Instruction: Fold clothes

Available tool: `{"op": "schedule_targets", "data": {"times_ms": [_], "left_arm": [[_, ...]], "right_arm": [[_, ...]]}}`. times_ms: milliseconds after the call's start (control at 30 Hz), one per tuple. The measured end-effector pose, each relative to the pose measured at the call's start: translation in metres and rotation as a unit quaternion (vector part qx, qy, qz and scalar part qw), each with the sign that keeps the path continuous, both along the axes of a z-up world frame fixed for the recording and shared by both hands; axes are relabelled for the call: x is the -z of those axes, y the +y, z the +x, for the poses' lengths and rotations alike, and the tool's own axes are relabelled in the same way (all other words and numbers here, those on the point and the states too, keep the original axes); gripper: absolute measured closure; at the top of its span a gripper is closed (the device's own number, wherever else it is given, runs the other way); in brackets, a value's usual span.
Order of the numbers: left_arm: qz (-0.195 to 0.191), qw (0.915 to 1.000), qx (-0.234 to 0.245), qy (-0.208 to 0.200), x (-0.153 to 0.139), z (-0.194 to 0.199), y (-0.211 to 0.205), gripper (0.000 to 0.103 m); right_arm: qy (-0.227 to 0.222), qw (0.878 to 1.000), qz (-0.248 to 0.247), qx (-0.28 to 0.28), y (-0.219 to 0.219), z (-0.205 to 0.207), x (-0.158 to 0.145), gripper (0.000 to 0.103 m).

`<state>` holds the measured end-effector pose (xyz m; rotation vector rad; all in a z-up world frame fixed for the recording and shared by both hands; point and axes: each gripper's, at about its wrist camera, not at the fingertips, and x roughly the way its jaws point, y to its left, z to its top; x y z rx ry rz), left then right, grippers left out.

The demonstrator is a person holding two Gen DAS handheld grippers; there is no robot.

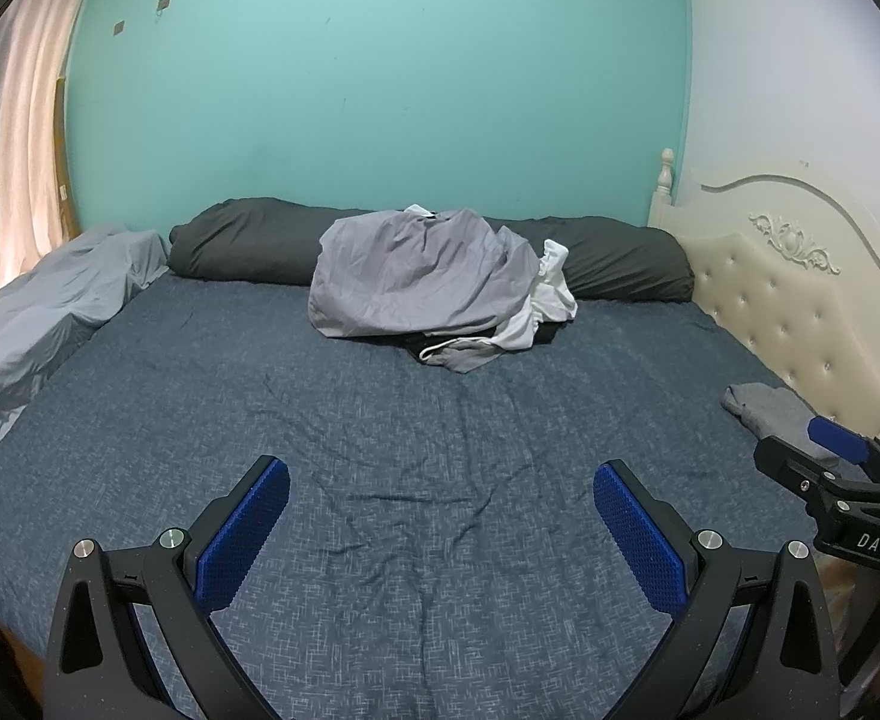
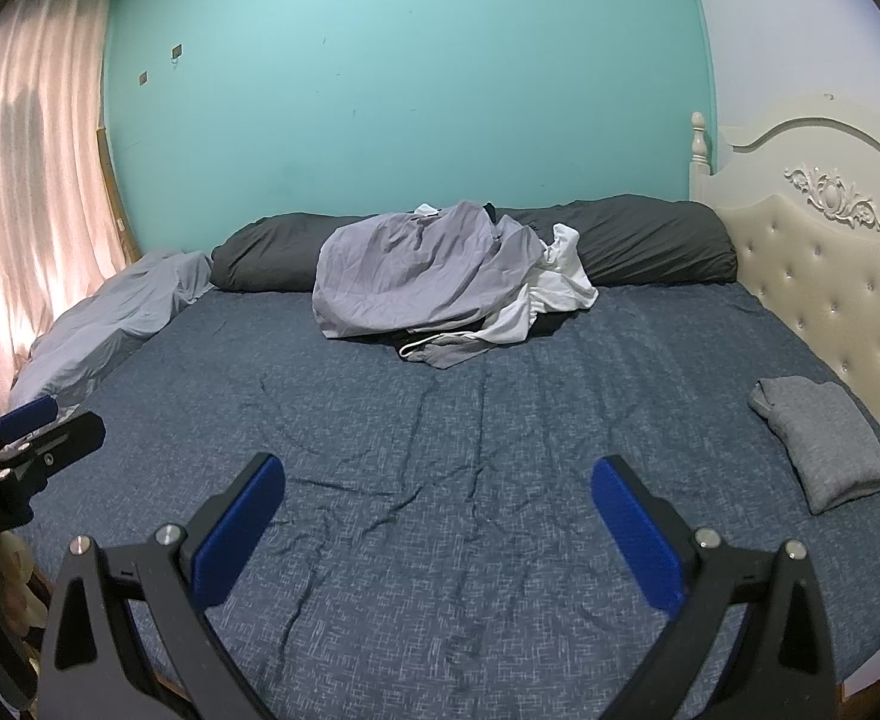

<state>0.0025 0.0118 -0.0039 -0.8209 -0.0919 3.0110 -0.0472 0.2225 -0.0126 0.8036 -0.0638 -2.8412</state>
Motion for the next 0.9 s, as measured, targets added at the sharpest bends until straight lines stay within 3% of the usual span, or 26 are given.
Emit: {"op": "schedule_targets", "data": {"times_ms": [900], "left_arm": [[0.011,0.9999,0.011,0.002,-0.01,-0.002,-0.01,0.0]], "right_arm": [[-0.005,1.0,0.005,0.003,-0.002,0.0,-0.001,0.0]]}}
